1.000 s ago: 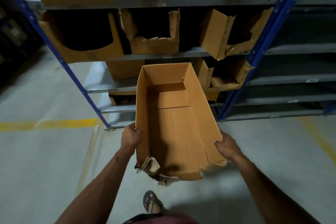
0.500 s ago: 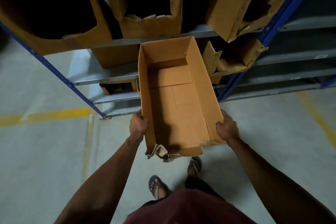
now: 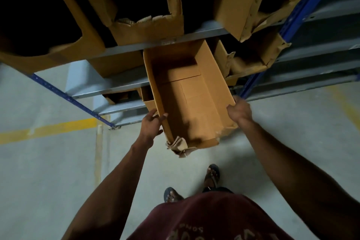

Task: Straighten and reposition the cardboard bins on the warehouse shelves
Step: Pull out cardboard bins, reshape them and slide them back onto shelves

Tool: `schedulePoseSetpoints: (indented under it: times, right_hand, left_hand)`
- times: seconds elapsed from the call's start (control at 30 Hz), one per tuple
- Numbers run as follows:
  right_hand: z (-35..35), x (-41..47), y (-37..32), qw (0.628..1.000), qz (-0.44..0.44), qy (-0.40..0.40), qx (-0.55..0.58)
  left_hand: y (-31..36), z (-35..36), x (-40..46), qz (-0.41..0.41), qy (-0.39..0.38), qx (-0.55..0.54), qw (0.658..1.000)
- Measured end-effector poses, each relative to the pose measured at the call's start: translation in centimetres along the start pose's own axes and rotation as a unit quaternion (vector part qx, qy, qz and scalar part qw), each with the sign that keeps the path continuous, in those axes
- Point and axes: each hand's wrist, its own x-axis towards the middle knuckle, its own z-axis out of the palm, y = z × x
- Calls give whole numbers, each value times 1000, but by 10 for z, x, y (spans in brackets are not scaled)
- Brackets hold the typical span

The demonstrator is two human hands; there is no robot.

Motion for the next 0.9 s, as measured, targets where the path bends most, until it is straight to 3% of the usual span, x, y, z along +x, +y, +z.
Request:
schedulePoseSetpoints:
  times: [0.1,0.17,0.3,0.43,0.5,0.6,0.73,0.9]
  right_hand:
    - [-9,50,-27,997,39,30,58]
    - [-8,77,-45,994,38,27,94]
    - [1,111,-68,975,33,19,221]
    - [-3,113,-53,953,59,45,295]
    - [4,110,-28,925,127,27,357]
    - [21,112,-7,854,193,-17,482]
    - [23,134,-24,807,204,-82,549]
    - [17,171,-67,816,182,-99,539]
  left_hand:
    - [1,10,-13,-62,17,-32,997]
    - [-3,23,-24,-98,-12,-50,994]
    - [6,53,-22,-90,-40,-135,986]
    - [21,70,-1,-108,10,-226,968]
    - [22,74,8,-101,28,-245,964]
    - [24,78,19,-87,42,-259,961]
    - [41,76,47,-71,48,-283,955]
    - [72,74,103,-90,39,-310,946]
